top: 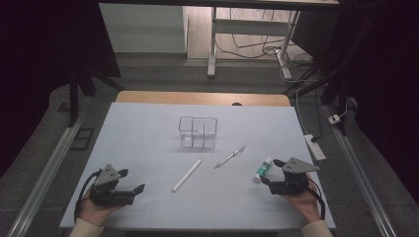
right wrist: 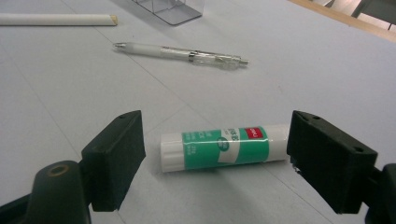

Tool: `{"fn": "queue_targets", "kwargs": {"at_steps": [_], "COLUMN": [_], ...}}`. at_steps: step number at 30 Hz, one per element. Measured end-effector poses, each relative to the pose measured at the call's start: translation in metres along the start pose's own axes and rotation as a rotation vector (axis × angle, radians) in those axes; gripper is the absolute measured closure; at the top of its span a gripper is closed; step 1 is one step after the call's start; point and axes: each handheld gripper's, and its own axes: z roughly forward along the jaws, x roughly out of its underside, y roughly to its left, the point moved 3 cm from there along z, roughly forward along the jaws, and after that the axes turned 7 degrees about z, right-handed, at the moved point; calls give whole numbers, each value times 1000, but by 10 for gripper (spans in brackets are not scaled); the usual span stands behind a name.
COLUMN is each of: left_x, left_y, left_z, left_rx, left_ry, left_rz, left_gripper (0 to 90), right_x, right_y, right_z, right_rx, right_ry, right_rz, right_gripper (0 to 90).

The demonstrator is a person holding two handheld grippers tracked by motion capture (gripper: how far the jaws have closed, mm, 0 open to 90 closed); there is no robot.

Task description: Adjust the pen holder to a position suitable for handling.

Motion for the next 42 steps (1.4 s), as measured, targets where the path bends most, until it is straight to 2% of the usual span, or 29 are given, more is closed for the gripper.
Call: {"fn": "queue_targets", "kwargs": {"at_steps": [14,20,25,42], "left_x": [-4,-5,-7,-40], "left_y": [3,4,3,11], "left_z": [4,3,2,15], "left_rx": [-8,-18,-12,3], "left_ry": [-2,-10,-15,-35], "left_rz": [-12,-2,-3,19], "left_gripper": [183,188,191,203], "right_x": [1,0,-1,-2], "right_y": [-3,-3,-5,0], "right_z": [2,3,2,5], "right_rx": [-28,-24,-19,-30], "right_ry": [-8,-11,-21,-14], "right_rz": [38,26,46,35], "right_gripper": [207,218,227,253]}}
